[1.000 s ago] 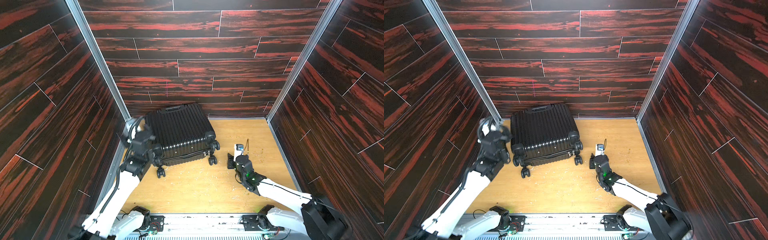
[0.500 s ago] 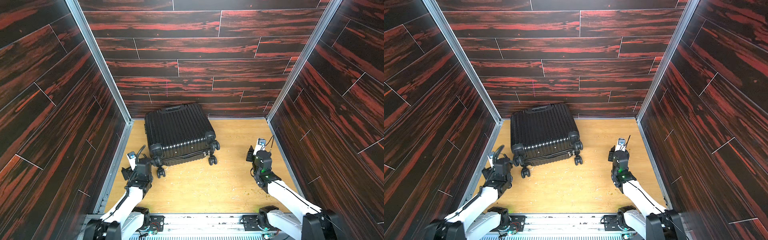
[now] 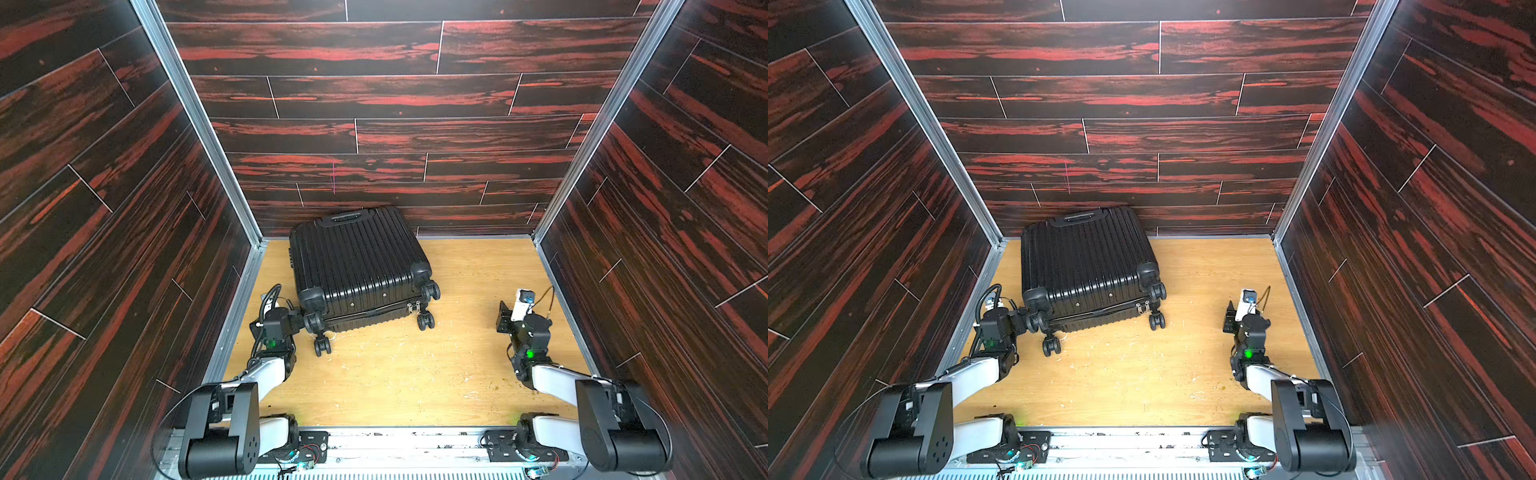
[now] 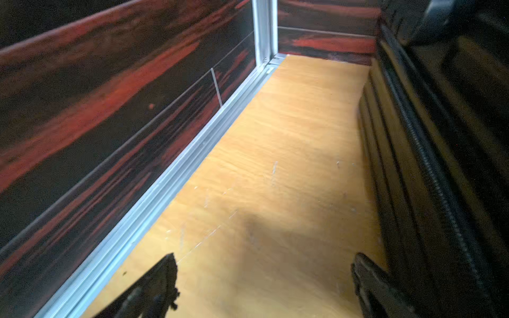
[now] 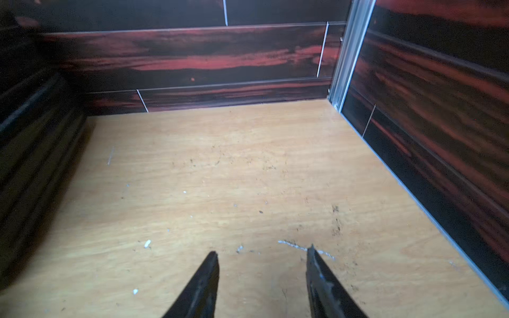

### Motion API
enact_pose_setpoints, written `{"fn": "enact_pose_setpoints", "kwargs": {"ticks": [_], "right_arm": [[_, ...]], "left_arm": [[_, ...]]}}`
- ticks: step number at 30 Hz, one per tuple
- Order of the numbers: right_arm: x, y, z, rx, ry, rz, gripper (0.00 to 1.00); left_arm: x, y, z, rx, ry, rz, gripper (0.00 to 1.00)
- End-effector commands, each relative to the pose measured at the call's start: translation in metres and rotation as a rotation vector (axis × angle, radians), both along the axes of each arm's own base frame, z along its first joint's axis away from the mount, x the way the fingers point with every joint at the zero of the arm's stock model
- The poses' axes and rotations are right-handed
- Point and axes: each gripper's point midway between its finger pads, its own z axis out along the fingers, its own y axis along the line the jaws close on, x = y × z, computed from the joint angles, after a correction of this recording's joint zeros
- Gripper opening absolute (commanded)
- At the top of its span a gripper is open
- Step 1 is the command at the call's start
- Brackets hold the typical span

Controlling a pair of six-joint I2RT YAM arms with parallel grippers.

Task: Close the suitcase zippers
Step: Reset both arms

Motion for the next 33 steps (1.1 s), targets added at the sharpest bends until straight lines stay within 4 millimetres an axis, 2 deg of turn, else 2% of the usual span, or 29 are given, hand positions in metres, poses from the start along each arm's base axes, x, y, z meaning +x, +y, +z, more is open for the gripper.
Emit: {"fn": "enact_pose_setpoints", "kwargs": {"ticks": [1,7,13,15,17,19,21,33], "right_arm": [[0.006,0.007,0.023,0.014,-0.116,0.056,0.53],[0.012,-0.003,0.023,-0.029,-0.148,0.021,0.53],[0.003,-0.024,0.014,0.056,-0.213,-0.011,0.59],[0.002,-0.025,0.012,0.064,-0.219,-0.01,0.65],[0.007,-0.027,0.009,0.066,-0.192,-0.018,0.72],[0.016,-0.029,0.003,0.068,-0.144,-0.026,0.81],[0.024,-0.032,-0.002,0.076,-0.103,-0.042,0.99],[0.028,-0.032,-0.003,0.071,-0.087,-0.052,0.99]], "left_arm": [[0.023,-0.023,0.026,-0.029,-0.13,-0.131,1.0],[0.027,-0.022,0.028,-0.047,-0.156,-0.132,1.0],[0.037,-0.031,0.004,-0.061,-0.211,-0.185,1.0],[0.044,-0.028,0.009,-0.049,-0.245,-0.173,1.0],[0.045,-0.016,0.001,-0.065,-0.155,-0.095,1.0],[0.044,-0.018,-0.005,-0.057,-0.098,-0.098,1.0],[0.044,-0.019,-0.002,-0.05,-0.14,-0.101,1.0],[0.045,-0.019,-0.004,-0.051,-0.097,-0.102,1.0]]}}
